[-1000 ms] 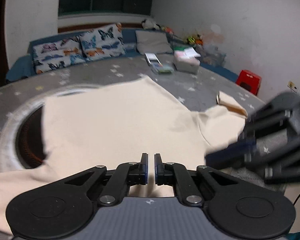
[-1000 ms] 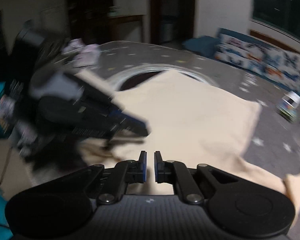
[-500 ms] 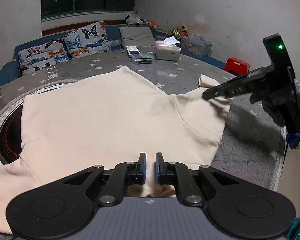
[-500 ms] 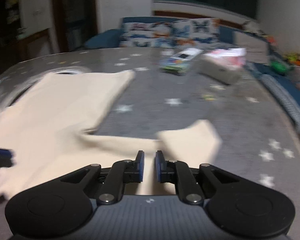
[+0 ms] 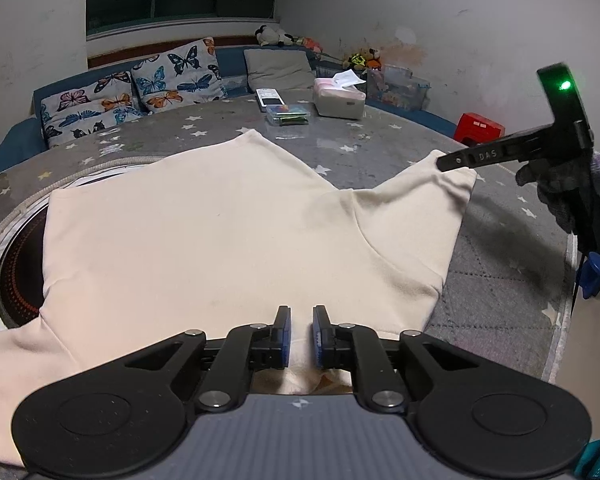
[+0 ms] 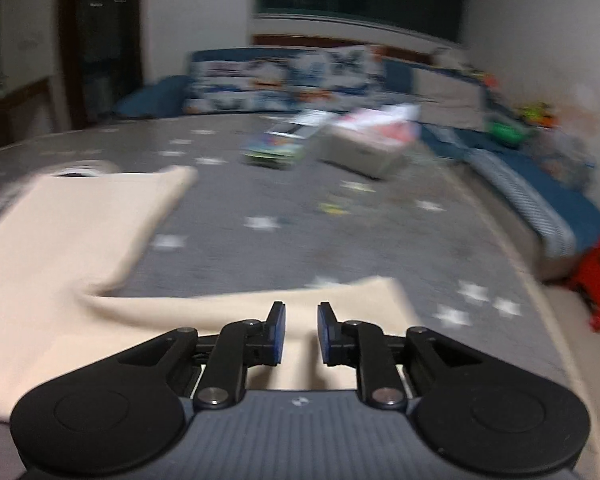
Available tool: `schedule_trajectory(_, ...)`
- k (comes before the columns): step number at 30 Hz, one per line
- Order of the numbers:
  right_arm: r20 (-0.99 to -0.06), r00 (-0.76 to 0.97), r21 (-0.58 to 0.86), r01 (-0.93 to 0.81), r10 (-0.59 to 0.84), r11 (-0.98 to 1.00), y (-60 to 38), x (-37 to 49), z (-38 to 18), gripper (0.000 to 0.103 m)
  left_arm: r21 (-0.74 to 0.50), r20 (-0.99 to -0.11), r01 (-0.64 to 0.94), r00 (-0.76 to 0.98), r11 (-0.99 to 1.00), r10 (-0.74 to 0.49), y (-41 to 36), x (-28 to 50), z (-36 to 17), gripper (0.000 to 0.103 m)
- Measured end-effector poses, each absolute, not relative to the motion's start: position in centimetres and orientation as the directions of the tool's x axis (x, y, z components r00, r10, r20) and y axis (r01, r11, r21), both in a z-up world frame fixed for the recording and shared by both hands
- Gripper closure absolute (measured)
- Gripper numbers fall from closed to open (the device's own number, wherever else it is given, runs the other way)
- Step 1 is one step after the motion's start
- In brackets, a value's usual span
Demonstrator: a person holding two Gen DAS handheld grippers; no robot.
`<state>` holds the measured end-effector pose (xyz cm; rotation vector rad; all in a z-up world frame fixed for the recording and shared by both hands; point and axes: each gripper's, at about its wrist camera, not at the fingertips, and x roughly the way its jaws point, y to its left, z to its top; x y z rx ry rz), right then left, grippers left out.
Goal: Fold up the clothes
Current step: 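Lift the sleeve with the right gripper and carry it over the body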
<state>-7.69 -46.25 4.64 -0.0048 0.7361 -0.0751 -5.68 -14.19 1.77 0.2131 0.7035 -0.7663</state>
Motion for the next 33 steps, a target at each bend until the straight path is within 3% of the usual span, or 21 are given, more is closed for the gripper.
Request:
schedule_trajectory(6, -0.677, 0.706, 0.047, -0.238, 0.207, 0.970, -39.5, -6.2, 5.6, 0.086, -0.033, -0.640, 0.652, 0.568, 0.757, -0.517, -13.5, -3.4, 2.9, 0.077)
schedule_trajectory(13, -0.740, 0.628, -0.013, -0.372, 0.242, 0.928, -34.4, -2.7, 3.7, 0.086, -0.031, -0.682, 0.520, 0.613, 0.854, -0.398, -11.3, 1.4, 1.9, 0.077)
schedule_trajectory(26, -0.737, 0.662, -0.002, -0.205, 0.137, 0.979, -36.8, 3.1, 3.4, 0.085, -0.015, -0.674, 0.274, 0.708, 0.962, -0.212, -7.7, 8.6, 1.9, 0.070)
schedule_trajectory(29, -0.740, 0.660, 0.029, -0.161, 0.130, 0.986, -37.6, 4.8, 3.2, 0.085, 0.005, -0.672, 0.225, 0.723, 0.974, -0.164, -7.6, 10.2, 2.4, 0.057)
schedule_trajectory(33, -0.743, 0.658, 0.048, -0.131, 0.123, 0.990, -38.0, 6.6, 2.8, 0.085, 0.012, -0.683, 0.203, 0.717, 0.979, -0.140, -7.7, 12.2, 2.4, 0.056)
